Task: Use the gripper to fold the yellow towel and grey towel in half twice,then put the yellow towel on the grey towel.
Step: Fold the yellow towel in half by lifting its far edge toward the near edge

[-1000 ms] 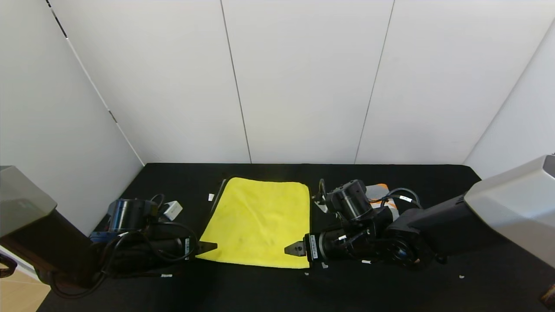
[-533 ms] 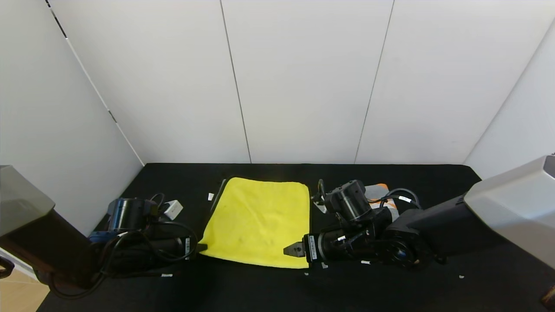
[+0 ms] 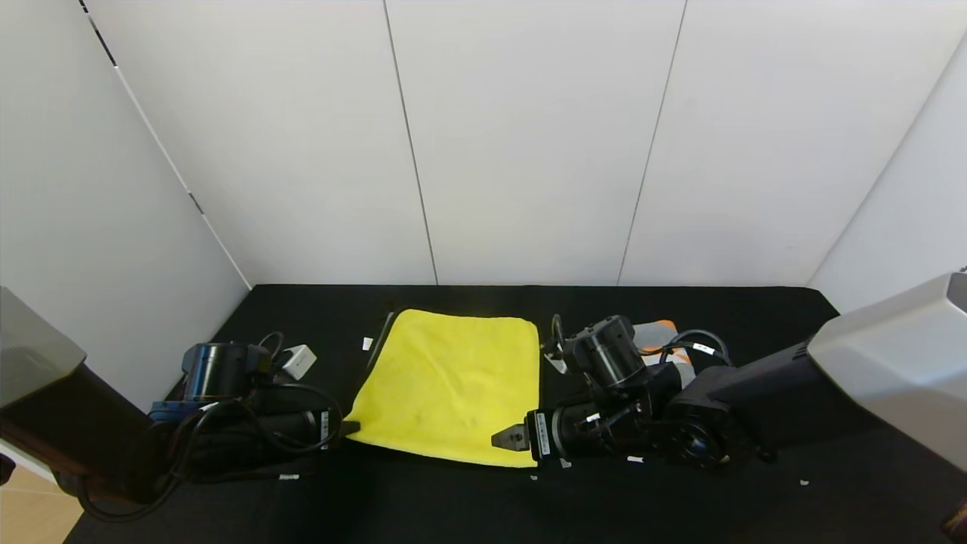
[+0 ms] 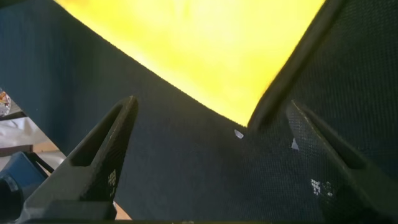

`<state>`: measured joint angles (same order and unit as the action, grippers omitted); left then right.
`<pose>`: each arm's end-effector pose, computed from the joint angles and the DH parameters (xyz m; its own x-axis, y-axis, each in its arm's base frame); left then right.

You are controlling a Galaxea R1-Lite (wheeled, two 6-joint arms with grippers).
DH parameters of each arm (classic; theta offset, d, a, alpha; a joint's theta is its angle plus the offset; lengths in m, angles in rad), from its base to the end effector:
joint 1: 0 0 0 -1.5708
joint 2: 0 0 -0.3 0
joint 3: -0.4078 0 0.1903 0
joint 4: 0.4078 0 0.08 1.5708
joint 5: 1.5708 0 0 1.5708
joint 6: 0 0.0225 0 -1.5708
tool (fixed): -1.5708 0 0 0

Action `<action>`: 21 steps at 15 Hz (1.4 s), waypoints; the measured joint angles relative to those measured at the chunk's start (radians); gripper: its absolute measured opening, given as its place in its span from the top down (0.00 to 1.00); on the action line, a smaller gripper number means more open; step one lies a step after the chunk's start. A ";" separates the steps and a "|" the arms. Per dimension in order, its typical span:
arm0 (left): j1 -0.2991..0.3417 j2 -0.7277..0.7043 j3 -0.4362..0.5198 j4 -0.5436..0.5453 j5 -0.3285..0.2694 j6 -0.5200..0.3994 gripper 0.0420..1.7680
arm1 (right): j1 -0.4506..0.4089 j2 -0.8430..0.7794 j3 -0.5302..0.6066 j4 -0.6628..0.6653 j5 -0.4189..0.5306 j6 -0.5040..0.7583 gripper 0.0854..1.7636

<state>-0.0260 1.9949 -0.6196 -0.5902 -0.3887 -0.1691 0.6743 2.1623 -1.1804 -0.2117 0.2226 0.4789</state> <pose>0.3024 -0.0164 0.0454 0.6445 -0.3959 -0.6542 0.1689 0.9081 -0.3831 0.3095 0.2538 0.0747 0.4090 0.6095 -0.6791 -0.3997 0.7887 0.4672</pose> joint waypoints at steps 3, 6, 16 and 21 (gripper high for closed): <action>0.000 -0.006 0.000 0.000 0.000 -0.001 0.95 | 0.006 0.011 -0.003 0.000 0.001 0.032 0.03; 0.000 -0.011 -0.001 -0.001 0.000 -0.003 0.95 | 0.012 0.025 -0.004 0.000 0.001 0.037 0.03; -0.001 -0.020 -0.003 0.000 -0.002 -0.004 0.95 | 0.035 0.066 -0.018 0.000 0.001 0.038 0.03; -0.001 -0.020 -0.003 0.000 -0.003 -0.004 0.95 | 0.037 0.075 -0.024 -0.001 0.001 0.037 0.03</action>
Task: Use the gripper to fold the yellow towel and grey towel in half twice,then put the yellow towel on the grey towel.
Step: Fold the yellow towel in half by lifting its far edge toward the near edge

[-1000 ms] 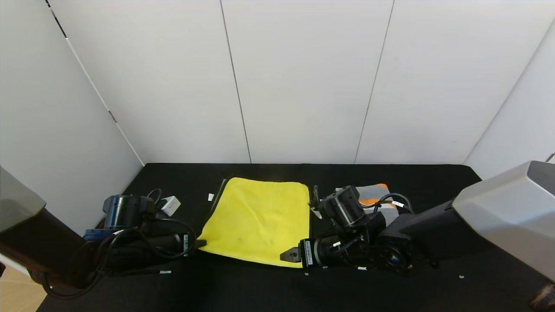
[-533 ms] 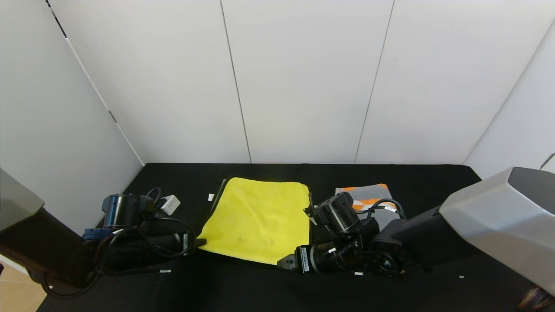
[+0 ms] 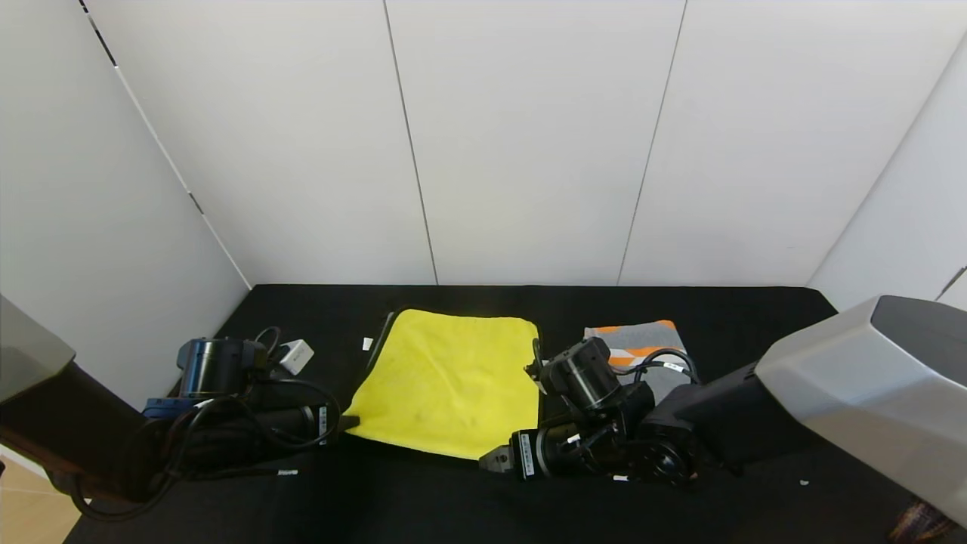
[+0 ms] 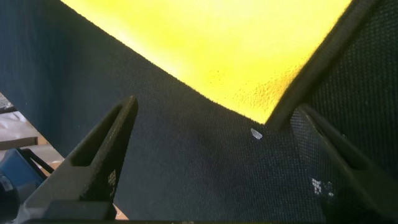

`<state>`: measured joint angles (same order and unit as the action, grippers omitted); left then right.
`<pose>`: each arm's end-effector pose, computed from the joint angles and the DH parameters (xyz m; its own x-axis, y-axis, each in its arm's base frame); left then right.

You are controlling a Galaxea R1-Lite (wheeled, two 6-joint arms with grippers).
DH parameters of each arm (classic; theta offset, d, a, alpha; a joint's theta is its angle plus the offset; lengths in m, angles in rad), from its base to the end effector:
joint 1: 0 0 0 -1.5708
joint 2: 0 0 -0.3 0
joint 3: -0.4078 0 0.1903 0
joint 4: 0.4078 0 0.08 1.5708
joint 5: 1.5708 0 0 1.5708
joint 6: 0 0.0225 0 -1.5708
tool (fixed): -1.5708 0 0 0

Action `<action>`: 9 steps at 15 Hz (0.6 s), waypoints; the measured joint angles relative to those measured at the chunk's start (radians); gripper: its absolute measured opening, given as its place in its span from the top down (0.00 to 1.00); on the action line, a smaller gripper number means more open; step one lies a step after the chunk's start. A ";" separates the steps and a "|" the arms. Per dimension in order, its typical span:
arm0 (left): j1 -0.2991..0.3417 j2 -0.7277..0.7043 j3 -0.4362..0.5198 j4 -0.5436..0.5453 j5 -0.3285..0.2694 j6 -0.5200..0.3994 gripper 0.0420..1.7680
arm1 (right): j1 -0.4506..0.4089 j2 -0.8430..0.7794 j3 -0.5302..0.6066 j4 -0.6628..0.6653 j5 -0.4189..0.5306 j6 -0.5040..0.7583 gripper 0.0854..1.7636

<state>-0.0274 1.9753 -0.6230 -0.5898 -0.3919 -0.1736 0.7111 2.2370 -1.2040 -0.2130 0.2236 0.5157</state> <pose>0.3021 -0.0169 0.0520 0.6576 -0.4001 -0.6384 0.1776 0.9058 -0.3848 0.3068 0.2709 0.0499 0.3593 0.6022 -0.7129 -0.3802 0.7921 0.4775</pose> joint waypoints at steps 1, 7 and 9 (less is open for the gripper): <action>0.000 0.000 0.000 0.000 0.000 0.000 0.95 | 0.000 0.000 0.000 0.000 0.000 0.000 0.03; -0.004 0.001 0.002 0.000 0.000 0.000 0.95 | 0.000 0.003 0.001 0.000 0.000 0.000 0.44; -0.004 0.002 0.002 0.000 0.000 0.000 0.95 | -0.001 0.003 0.001 0.000 0.000 0.000 0.56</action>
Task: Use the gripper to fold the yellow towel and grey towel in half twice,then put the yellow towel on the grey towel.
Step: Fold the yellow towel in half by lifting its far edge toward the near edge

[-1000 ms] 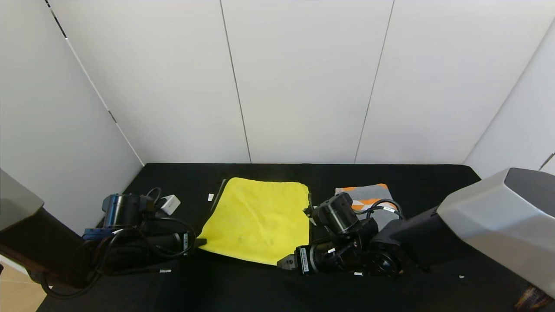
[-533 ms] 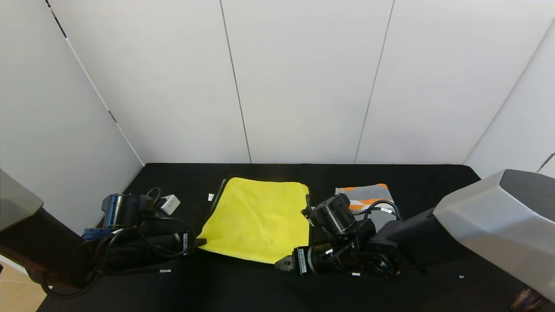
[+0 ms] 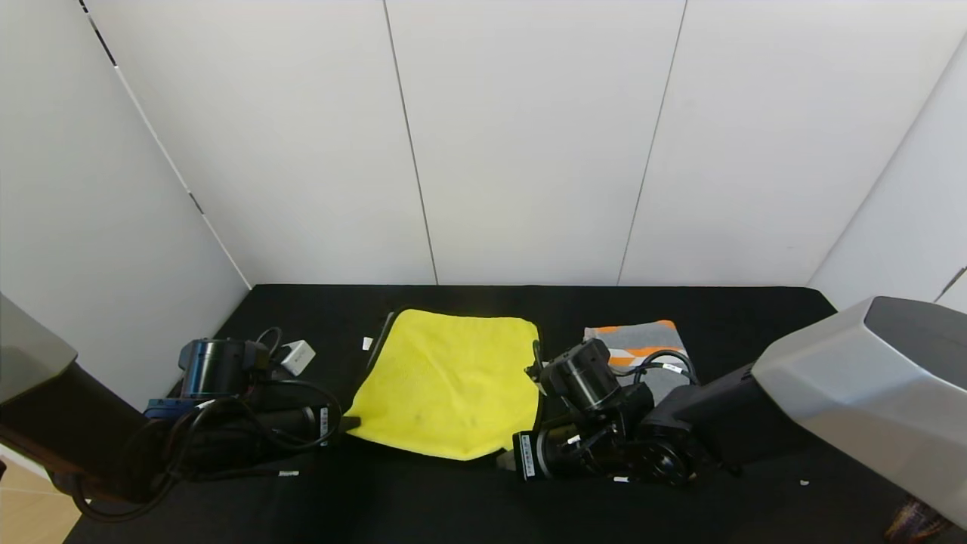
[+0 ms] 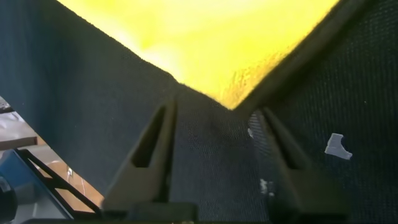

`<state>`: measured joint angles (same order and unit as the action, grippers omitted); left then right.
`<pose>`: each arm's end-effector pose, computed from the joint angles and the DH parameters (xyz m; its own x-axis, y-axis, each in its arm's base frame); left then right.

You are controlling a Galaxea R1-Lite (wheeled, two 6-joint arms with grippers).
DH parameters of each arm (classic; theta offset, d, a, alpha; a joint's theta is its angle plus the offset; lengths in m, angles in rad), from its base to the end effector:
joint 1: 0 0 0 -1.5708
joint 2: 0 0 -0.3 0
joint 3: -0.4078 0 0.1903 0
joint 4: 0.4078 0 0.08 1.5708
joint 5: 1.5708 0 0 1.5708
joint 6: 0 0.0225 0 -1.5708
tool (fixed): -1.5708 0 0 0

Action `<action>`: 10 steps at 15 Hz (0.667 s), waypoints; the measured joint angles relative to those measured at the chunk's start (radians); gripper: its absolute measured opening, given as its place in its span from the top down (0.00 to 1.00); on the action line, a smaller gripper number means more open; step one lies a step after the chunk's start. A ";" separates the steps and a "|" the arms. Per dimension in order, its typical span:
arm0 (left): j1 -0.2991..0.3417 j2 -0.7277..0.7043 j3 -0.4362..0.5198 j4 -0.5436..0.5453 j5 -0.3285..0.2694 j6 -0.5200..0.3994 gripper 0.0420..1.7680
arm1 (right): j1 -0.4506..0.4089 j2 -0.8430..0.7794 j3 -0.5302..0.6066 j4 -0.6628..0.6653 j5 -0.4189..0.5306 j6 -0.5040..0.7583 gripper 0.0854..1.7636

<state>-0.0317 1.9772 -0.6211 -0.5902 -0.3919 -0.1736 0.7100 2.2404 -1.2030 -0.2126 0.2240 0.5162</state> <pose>0.3018 -0.0182 0.0511 0.6537 -0.4029 -0.6406 0.1802 0.9050 -0.3853 0.3071 0.2705 0.0483 0.3571 0.5998 -0.7161 -0.3773 0.7939 0.4769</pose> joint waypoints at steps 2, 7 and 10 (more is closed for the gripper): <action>-0.001 0.001 0.000 0.000 0.000 0.000 0.95 | 0.000 0.000 0.000 0.000 0.000 0.000 0.94; 0.000 0.003 0.000 0.000 0.000 0.000 0.95 | 0.000 -0.002 0.006 0.001 -0.001 0.000 0.98; -0.001 0.003 0.000 -0.001 0.000 0.000 0.95 | -0.001 -0.005 0.007 0.001 -0.001 0.000 0.98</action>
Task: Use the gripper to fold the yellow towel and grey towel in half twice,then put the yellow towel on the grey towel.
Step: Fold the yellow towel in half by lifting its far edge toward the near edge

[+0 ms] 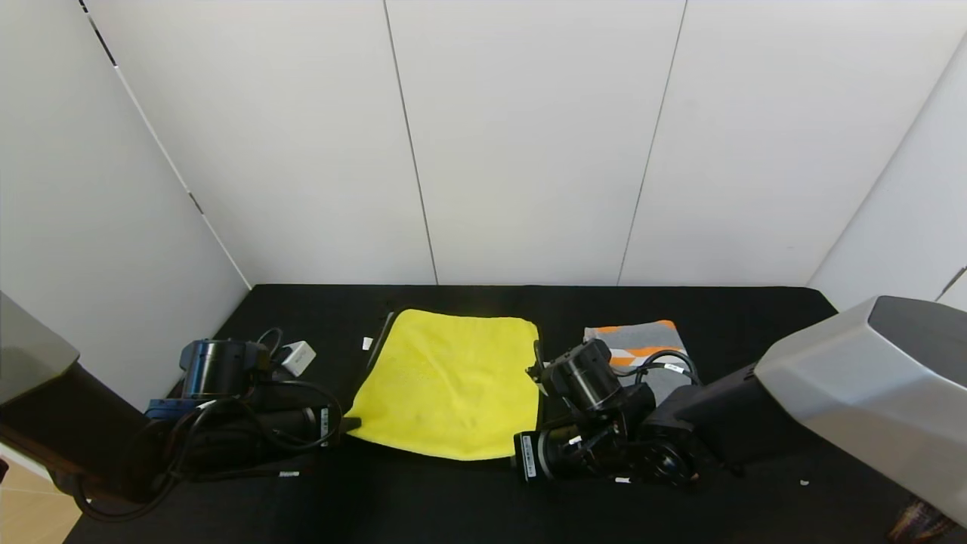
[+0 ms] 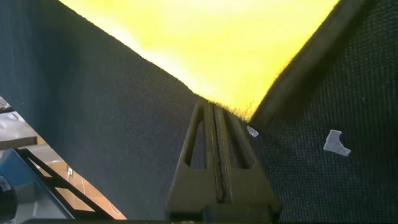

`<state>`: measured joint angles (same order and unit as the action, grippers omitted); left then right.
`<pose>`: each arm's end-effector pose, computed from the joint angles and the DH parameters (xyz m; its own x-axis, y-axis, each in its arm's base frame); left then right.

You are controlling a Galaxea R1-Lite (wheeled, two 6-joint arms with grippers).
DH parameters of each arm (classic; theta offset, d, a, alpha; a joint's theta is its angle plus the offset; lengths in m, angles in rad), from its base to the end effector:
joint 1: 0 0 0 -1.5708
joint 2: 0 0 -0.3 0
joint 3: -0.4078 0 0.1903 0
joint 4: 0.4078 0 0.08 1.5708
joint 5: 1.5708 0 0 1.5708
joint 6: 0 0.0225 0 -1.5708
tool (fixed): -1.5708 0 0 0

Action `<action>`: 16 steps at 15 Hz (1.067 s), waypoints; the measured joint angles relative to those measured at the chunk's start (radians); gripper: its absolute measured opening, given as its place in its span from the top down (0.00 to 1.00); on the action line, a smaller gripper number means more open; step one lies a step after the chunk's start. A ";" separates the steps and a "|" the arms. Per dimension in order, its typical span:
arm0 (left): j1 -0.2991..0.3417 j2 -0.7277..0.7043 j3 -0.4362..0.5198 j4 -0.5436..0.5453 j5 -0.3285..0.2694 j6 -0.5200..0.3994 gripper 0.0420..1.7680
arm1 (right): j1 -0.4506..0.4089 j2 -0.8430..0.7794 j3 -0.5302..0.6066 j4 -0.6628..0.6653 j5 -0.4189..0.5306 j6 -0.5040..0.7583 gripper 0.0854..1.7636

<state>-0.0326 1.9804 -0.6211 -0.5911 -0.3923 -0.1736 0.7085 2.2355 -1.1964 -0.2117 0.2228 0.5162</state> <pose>0.3020 -0.0185 0.0502 0.6517 -0.4038 -0.6421 0.1804 0.9047 -0.3859 0.3063 0.2690 0.0488 0.3574 0.5973 -0.7180 -0.3748 0.7959 0.4755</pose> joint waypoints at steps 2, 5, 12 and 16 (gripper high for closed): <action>0.000 0.001 0.000 -0.001 -0.001 0.000 0.95 | -0.003 -0.001 0.001 0.000 0.000 -0.001 0.98; -0.003 0.003 0.001 -0.017 0.000 -0.001 0.95 | -0.012 -0.005 0.007 0.000 -0.001 -0.005 0.95; -0.006 0.005 0.004 -0.028 0.000 -0.001 0.95 | -0.017 -0.018 0.014 0.000 -0.002 -0.001 0.41; -0.006 0.005 0.003 -0.028 0.000 -0.001 0.95 | -0.020 -0.018 0.018 0.000 -0.002 0.005 0.26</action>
<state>-0.0383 1.9853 -0.6177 -0.6189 -0.3919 -0.1751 0.6887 2.2172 -1.1785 -0.2115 0.2211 0.5215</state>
